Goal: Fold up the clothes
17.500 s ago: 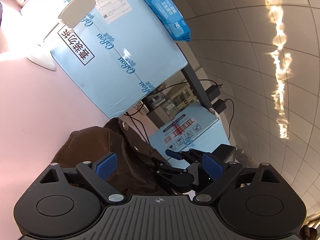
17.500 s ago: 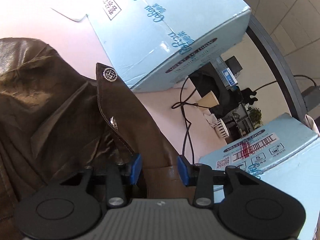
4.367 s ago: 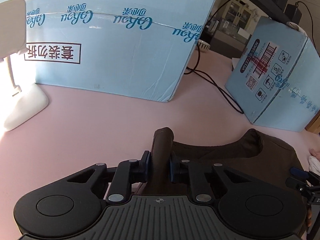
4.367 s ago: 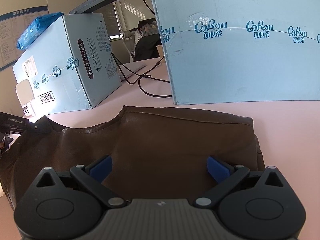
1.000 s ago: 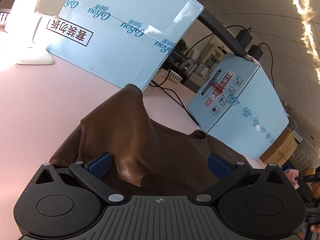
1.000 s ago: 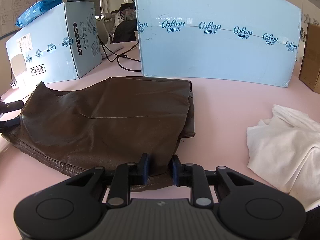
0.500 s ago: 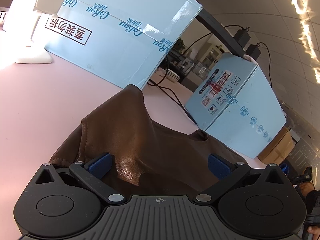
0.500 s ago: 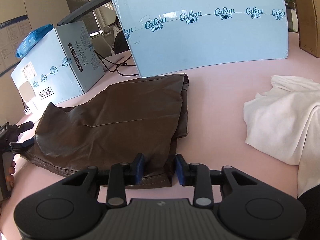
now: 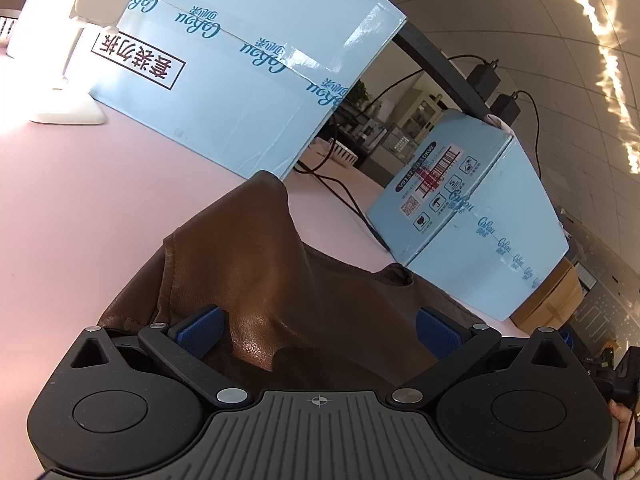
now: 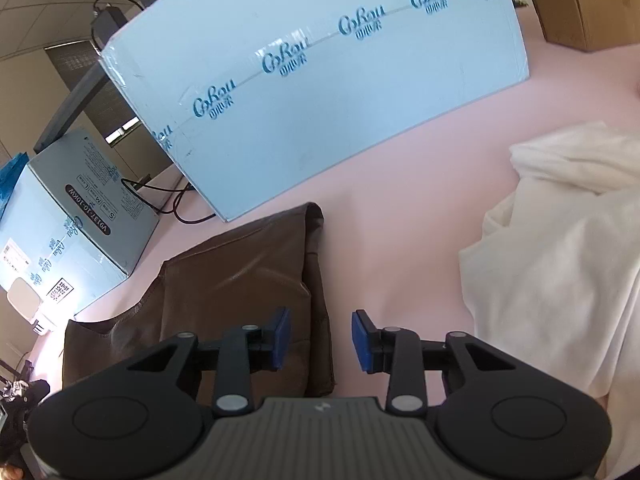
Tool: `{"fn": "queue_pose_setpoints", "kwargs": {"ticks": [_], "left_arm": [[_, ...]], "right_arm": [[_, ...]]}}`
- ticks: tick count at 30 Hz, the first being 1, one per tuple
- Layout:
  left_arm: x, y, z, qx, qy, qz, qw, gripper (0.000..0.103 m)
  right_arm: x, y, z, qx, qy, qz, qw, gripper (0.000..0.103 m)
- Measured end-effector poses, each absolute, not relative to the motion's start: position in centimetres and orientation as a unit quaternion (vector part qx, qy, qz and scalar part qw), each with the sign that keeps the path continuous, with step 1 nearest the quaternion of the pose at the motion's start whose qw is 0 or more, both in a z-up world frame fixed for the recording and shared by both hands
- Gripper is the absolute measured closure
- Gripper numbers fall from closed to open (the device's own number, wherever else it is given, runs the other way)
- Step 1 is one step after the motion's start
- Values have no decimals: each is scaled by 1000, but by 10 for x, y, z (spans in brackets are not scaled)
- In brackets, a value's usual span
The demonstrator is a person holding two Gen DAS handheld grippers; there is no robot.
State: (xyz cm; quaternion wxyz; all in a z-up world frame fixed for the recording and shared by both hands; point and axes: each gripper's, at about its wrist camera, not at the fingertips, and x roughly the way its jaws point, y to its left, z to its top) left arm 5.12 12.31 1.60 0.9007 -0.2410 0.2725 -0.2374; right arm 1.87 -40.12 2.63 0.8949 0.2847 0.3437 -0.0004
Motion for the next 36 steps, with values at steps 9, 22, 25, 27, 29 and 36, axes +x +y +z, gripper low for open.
{"fn": "queue_pose_setpoints", "kwargs": {"ticks": [9,22,25,27,29,36], "left_arm": [[51,121,16,-248,271,-234,900,0],[51,125,14,-249,269,-234,900,0],[51,124,15,-248,270,-234,900,0],[52,125,14,-248,270,-235,900,0],[52,127,14,-248,270,-236,900,0],[53,126,16,-248,271,-237,900,0]], "right_arm": [[3,-404,34,311,308,13,899,100],[-3,-426,8,422,344,43,838,92],[-4,-424,21,388,322,65,861,59],[-10,-422,35,361,288,74,884,44],[-10,-416,47,339,279,90,894,44],[7,-405,46,323,337,102,878,50]]}}
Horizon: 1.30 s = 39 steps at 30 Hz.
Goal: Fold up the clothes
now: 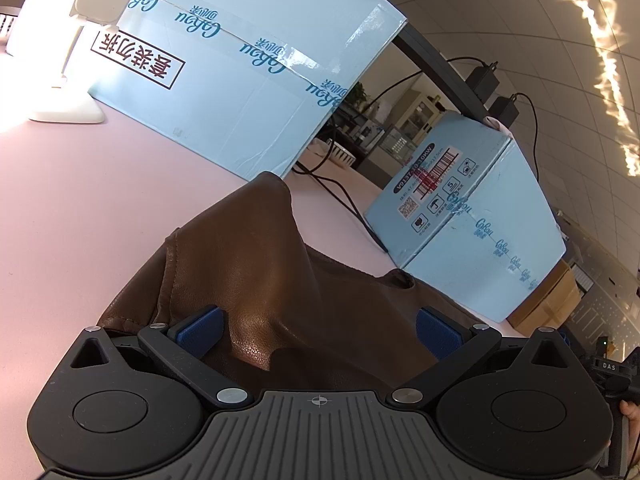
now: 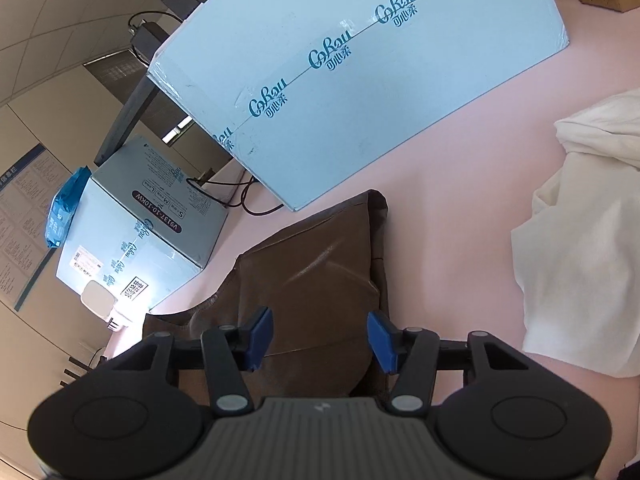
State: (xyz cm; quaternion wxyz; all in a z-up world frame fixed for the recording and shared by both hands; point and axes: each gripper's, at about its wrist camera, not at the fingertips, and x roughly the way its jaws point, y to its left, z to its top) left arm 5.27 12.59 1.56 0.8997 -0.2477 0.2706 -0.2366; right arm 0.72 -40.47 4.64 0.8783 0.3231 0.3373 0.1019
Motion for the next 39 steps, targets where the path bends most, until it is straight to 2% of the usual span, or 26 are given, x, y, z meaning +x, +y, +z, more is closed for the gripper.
{"fn": "queue_pose_setpoints", "kwargs": {"ticks": [5,13,25,39], "left_arm": [[53,126,16,-248,271,-237,900,0],[54,127,16,-248,271,-238,899,0],[53,127,16,-247,271,-239,899,0],[54,127,16,-248,271,-240,899,0]], "right_arm": [[11,-408,35,327,360,96,868,54],[13,-410,27,309,370,78,873,87],[7,-413,32,295,339,65,891,96],[12,-415,20,318,361,67,874,92]]}}
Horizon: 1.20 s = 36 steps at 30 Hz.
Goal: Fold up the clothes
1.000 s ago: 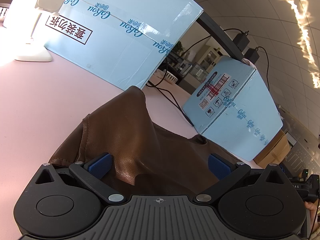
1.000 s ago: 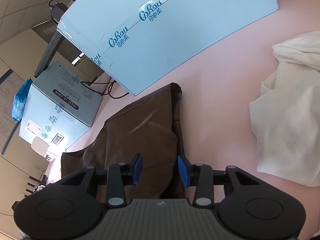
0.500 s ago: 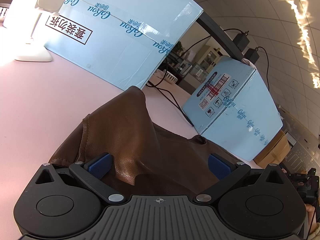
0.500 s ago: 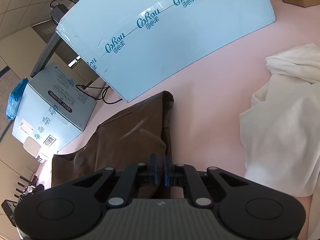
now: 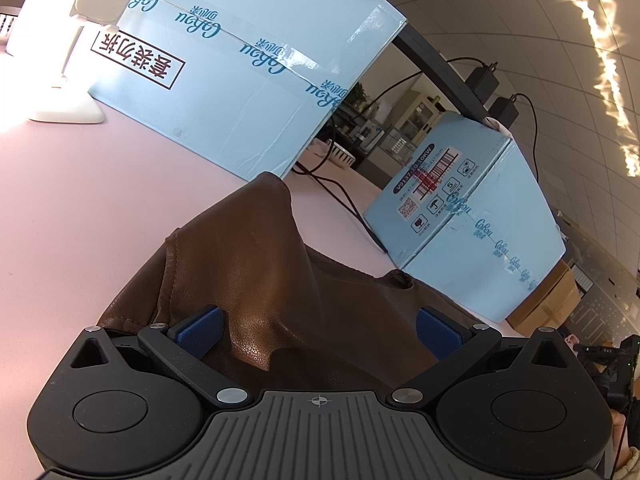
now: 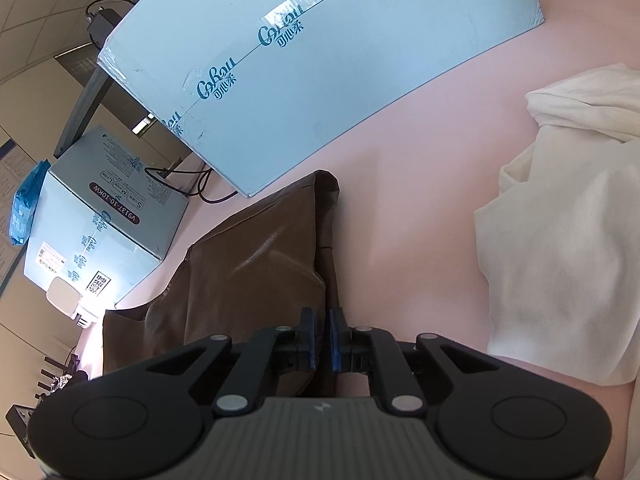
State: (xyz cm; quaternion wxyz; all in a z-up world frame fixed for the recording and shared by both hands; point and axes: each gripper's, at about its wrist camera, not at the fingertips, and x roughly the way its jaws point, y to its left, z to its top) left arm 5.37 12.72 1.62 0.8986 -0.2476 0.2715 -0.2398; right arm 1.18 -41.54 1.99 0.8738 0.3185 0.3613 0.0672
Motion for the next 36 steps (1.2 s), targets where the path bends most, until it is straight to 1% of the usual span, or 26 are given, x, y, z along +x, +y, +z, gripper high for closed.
{"fn": "queue_pose_setpoints", "kwargs": {"ticks": [12,14,20,24,25,26,27,29,32,36], "left_arm": [[54,127,16,-248,271,-240,899,0],[54,127,16,-248,272,-240,899,0],[54,127,17,-247,272,-240,899,0],[54,128,17,-247,272,-240,898,0],[54,128,17,-248,272,-240,898,0],[54,128,17,-248,272,-240,898,0],[54,128,17,-247,272,-240,898,0],[54,128,17,-247,272,-240,898,0],[54,128,17,-248,272,-241,898,0],[54,131,18,-255,270,-242,896,0]], "right_arm": [[11,-418,16,344,365,69,862,91],[10,-419,16,349,365,71,860,90],[9,-422,13,364,364,81,854,81],[10,-422,13,364,364,82,854,81],[10,-422,13,363,363,83,854,82],[9,-422,14,363,361,84,855,88],[9,-422,14,363,359,86,855,91],[8,-421,15,363,357,91,856,91],[6,-420,17,357,349,87,862,95],[3,-421,22,359,330,86,869,97]]}}
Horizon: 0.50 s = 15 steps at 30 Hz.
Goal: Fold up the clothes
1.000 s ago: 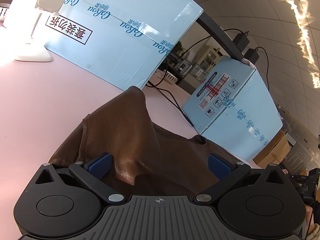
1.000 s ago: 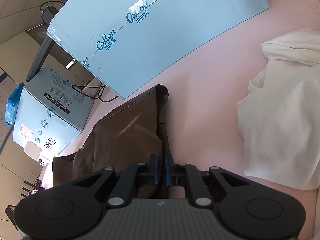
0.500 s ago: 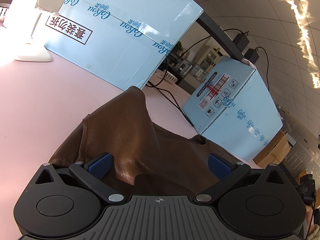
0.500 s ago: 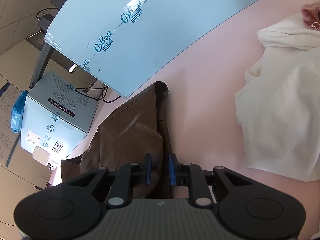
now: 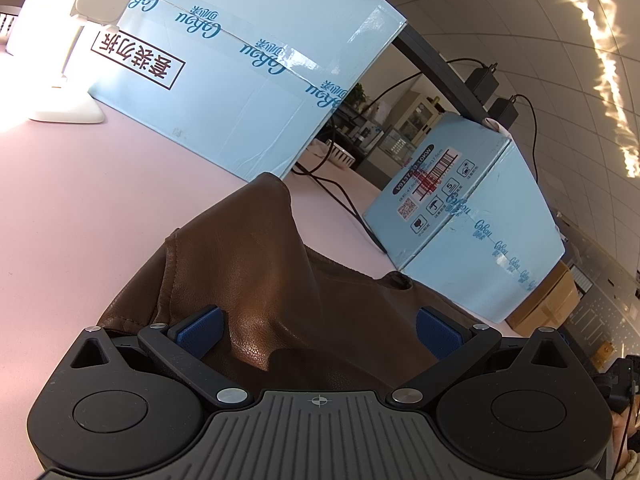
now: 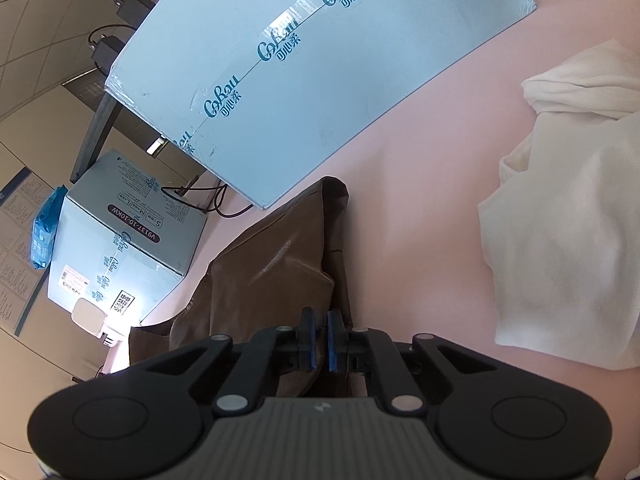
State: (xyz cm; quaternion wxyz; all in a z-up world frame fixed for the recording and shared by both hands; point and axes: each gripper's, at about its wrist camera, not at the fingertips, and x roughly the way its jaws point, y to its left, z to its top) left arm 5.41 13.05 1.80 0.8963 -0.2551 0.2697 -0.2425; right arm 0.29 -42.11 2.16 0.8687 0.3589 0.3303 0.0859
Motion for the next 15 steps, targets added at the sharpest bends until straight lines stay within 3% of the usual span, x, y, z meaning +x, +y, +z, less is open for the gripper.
{"fn": "queue_pose_setpoints", "kwargs": {"ticks": [15], "left_arm": [[43,162,23,-365,184,-262,874,0]], "right_arm": [[2,-419,27,343,305,74,885,98]]}}
